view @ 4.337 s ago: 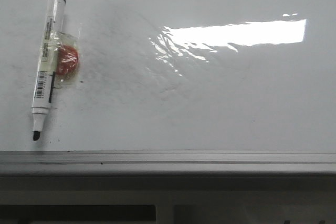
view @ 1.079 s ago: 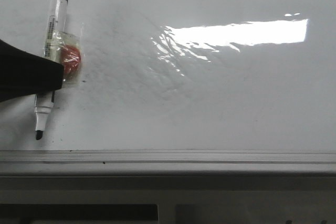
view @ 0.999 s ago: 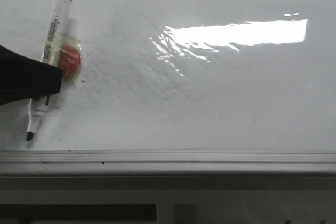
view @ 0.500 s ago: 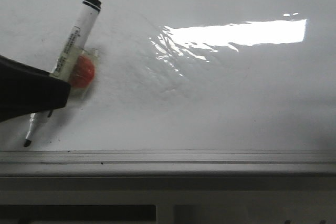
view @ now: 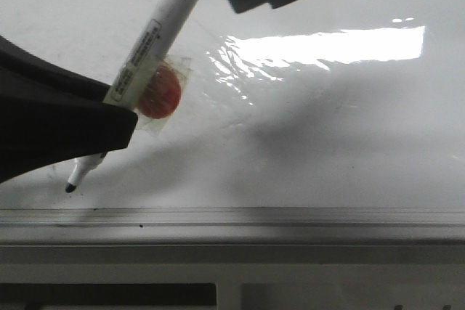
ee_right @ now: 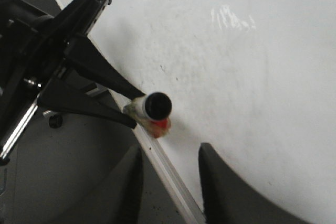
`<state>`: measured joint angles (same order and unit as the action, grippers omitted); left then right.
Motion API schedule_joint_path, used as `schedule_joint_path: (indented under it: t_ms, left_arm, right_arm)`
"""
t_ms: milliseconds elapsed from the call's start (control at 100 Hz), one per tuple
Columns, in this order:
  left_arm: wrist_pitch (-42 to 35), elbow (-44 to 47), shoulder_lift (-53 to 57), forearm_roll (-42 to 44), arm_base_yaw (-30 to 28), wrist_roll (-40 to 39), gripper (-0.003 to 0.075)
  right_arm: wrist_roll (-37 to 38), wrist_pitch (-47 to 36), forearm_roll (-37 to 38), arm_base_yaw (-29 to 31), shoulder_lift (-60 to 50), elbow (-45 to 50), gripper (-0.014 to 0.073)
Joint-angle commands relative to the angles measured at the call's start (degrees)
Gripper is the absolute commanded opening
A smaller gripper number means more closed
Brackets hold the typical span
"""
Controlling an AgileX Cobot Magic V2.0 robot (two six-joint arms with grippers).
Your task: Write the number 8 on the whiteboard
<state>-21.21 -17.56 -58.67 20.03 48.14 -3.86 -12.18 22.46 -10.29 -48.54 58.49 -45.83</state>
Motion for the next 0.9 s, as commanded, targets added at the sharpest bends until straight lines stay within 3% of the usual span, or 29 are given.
schedule_joint_path:
  t_ms: [0, 580, 730, 819, 889]
  left_arm:
    - [-5.0, -1.66, 0.39, -0.47, 0.5, -0.18, -0.002]
    - [-5.0, -1.66, 0.39, -0.24, 0.5, -0.18, -0.002]
    - [-5.0, -1.66, 0.39, 0.55, 0.5, -0.18, 0.0004]
    - [-5.0, -1.66, 0.39, 0.55, 0.5, -0.18, 0.0099]
    - [-5.0, -1.66, 0.39, 0.55, 0.5, -0.18, 0.0166]
  right_arm:
    - [-0.61, -4.22, -1.24, -1.01, 2.06, -3.96, 0.0218]
    - [-0.61, -3.68, -6.97, -1.06, 9.56, -7.48, 0.0212]
    - [-0.61, -3.68, -6.97, -1.06, 9.56, -7.48, 0.0045]
    - [-0.61, -3.93, -6.97, -1.06, 9.56, -7.48, -0.0071]
    - [-0.61, -4.52, -6.97, -1.06, 9.56, -7.48, -0.0071]
